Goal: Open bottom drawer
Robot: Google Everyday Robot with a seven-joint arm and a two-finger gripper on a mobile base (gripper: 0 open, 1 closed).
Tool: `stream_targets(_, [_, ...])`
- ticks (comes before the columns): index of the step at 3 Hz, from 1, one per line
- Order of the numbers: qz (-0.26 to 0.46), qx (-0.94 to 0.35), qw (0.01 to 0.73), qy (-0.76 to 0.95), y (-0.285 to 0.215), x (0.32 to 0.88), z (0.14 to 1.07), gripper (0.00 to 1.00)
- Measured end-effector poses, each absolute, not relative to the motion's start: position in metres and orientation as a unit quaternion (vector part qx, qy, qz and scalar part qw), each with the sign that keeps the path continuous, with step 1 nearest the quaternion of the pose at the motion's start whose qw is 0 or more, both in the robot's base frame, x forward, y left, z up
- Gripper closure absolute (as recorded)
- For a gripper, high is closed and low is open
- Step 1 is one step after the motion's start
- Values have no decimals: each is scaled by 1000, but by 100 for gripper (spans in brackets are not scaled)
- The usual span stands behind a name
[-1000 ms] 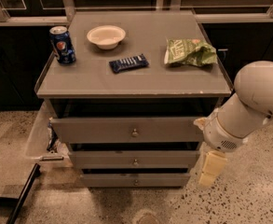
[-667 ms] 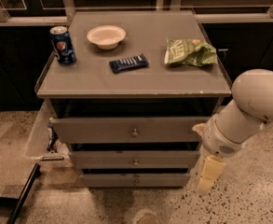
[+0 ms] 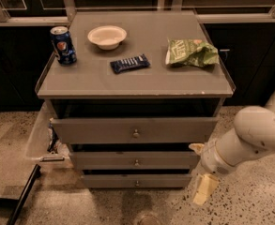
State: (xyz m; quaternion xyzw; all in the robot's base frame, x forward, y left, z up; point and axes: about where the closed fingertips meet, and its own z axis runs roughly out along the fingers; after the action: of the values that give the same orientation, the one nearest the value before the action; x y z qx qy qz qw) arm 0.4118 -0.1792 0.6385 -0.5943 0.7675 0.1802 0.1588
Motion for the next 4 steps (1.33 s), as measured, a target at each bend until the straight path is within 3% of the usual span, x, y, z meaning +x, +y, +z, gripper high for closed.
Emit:
stream_targets(2, [183, -627, 193, 732, -160, 432, 570, 0])
stream_targets(4, [193, -617, 197, 737, -164, 433, 560, 0])
